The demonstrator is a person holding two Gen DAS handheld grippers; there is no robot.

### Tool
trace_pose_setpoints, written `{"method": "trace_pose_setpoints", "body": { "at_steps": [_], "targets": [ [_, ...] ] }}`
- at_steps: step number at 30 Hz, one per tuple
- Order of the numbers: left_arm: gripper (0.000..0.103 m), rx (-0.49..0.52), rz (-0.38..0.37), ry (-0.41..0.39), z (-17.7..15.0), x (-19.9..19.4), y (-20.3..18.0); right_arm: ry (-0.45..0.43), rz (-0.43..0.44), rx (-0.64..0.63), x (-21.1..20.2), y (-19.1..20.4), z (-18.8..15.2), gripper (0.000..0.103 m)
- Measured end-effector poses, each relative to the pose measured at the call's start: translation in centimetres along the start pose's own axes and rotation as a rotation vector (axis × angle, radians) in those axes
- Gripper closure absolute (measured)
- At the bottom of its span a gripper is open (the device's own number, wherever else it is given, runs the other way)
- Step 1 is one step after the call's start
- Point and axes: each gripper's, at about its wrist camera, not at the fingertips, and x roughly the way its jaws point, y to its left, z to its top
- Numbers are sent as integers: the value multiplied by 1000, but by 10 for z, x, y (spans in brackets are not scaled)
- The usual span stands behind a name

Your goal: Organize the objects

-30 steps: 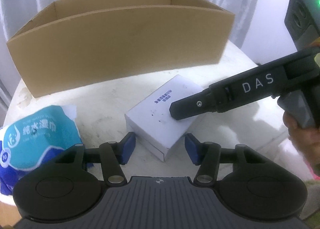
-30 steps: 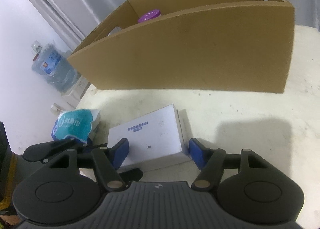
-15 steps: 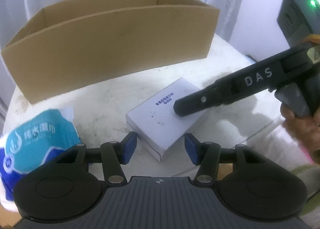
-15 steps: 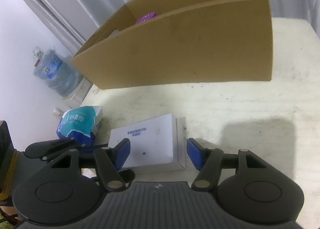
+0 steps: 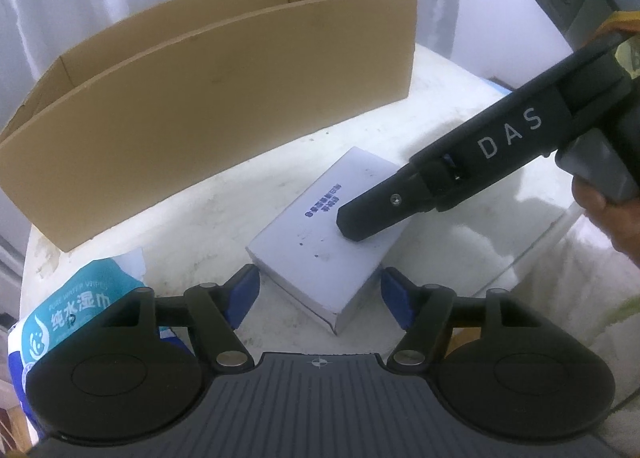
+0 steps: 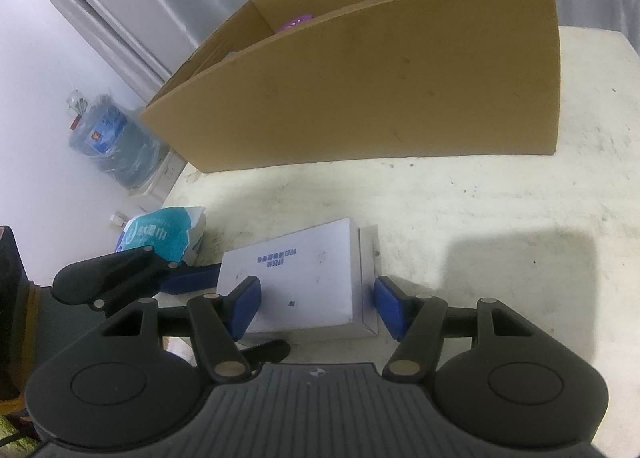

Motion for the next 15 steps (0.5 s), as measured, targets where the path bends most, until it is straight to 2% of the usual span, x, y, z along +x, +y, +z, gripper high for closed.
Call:
{"method": "trace_pose_setpoints", "body": {
  "at_steps": [7,15],
  "targets": [
    [39,-59,-30,-6,-5,-14,0,3,-13,-37,-4,5,-2,36],
    [37,-50,-15,12,-2,-5,-2,0,-2,-8,-4,0,-4,36]
  ]
}}
